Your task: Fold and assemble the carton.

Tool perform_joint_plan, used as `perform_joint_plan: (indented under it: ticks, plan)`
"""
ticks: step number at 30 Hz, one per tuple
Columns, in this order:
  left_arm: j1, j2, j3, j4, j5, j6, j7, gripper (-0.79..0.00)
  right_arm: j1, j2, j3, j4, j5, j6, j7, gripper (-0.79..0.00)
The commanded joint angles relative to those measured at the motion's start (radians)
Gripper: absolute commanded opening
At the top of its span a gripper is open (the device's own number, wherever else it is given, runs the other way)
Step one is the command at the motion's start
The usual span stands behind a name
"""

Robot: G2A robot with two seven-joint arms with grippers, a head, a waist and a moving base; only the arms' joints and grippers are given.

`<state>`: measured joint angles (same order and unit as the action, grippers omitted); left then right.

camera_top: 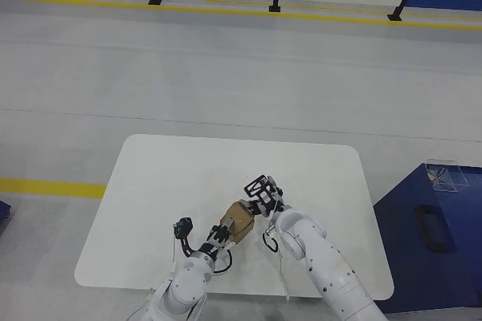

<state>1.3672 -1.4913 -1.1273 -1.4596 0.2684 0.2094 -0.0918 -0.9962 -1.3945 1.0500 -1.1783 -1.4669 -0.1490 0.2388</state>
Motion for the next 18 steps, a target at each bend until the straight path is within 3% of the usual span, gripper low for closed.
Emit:
perform_joint_plan:
  ticks: [1, 18]
  plan:
    - [0.000, 0.000, 0.001, 0.001, 0.000, 0.001, 0.001, -0.413, 0.002, -0.002, -0.002, 0.009, 0.013, -0.013, 0.001, 0.000]
    - [-0.003, -0.002, 0.013, 0.015, 0.006, 0.013, 0.009, -0.419, 0.015, -0.006, 0.006, 0.054, 0.056, -0.059, 0.004, 0.000]
